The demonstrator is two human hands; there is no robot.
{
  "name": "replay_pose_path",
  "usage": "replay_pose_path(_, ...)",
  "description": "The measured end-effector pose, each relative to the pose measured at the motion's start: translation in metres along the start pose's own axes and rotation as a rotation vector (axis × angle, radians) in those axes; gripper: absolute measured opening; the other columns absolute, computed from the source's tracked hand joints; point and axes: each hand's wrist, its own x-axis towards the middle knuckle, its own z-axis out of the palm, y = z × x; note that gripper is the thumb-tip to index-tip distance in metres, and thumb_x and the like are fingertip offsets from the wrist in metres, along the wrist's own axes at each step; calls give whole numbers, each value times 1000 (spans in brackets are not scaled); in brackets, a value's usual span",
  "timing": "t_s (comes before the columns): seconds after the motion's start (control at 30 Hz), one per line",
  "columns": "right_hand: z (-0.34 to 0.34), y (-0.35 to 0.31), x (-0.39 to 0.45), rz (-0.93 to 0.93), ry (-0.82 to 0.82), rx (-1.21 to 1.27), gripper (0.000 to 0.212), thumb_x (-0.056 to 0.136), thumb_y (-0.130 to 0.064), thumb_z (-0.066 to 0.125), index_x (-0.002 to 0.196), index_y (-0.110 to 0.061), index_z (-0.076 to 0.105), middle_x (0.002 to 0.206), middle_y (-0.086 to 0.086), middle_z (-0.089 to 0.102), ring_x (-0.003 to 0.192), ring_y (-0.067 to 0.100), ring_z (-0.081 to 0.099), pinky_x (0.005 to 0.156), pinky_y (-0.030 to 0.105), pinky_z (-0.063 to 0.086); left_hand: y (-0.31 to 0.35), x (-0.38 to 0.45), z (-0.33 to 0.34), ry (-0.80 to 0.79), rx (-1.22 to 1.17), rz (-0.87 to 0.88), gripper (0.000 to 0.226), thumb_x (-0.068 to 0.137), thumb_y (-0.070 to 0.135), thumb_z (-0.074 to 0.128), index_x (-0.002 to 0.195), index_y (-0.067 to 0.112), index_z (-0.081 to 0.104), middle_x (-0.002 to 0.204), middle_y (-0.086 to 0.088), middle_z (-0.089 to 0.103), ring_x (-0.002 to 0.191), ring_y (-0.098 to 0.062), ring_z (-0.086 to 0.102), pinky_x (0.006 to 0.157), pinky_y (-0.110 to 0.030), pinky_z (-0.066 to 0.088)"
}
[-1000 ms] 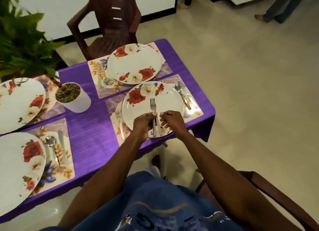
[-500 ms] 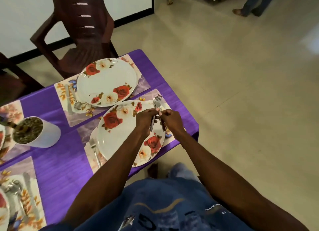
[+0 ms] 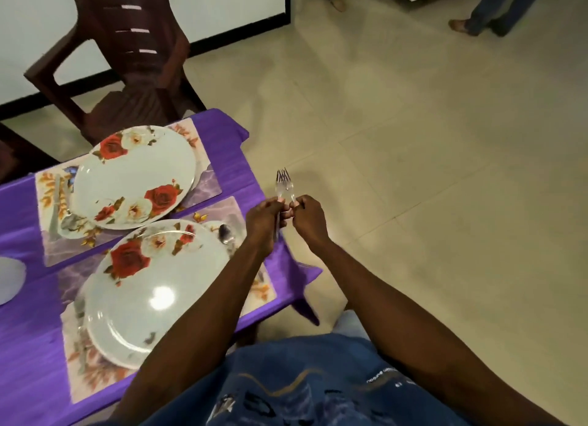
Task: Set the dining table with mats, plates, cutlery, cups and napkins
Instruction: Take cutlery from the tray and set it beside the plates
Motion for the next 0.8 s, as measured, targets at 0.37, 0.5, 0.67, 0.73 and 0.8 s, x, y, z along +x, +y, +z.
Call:
replay_pose_path(0.37, -173, 14, 122, 105, -95, -26, 23, 90, -9, 44, 97, -7, 65, 95, 6, 67, 82, 20, 57, 64, 28, 40, -22, 30, 189, 102, 95, -83, 21, 93, 9, 46, 94, 9, 67, 68, -3, 60, 55, -15, 48, 48, -26, 34)
replay_pose_path(0.5, -191, 7, 157, 106, -103, -32, 21, 91, -11, 44, 95, -3, 63, 92, 11, 66, 78, 22, 56, 64, 30, 41, -14, 53, 215, 119, 63, -109, 17, 93, 10, 45, 94, 11, 62, 68, -3, 59, 52, -15, 46, 49, -25, 29)
replay_pose_path(0.67, -183, -12, 205, 79, -155, -67, 22, 91, -11, 44, 95, -2, 64, 93, 13, 67, 78, 23, 57, 65, 31, 41, 5, 89, 226, 185, 30, -130, 16, 92, 14, 47, 83, 15, 60, 59, 0, 53, 46, -14, 39, 50, -24, 22)
replay_pose_path(0.73, -171, -25, 229, 56, -194, -89, 21, 92, -11, 45, 96, -2, 64, 93, 12, 66, 78, 23, 56, 65, 30, 41, 18, 109, 223, 209, 18, -145, 17, 91, 18, 47, 80, 18, 59, 57, 1, 52, 43, -14, 36, 49, -23, 21)
replay_pose_path(0.8, -151, -39, 255, 34, -235, -118, 22, 91, -10, 45, 96, -2, 65, 92, 12, 66, 78, 23, 57, 66, 30, 41, 31, 133, 216, 239, -30, -132, 17, 92, 17, 47, 81, 18, 60, 55, 2, 51, 43, -14, 36, 49, -23, 21)
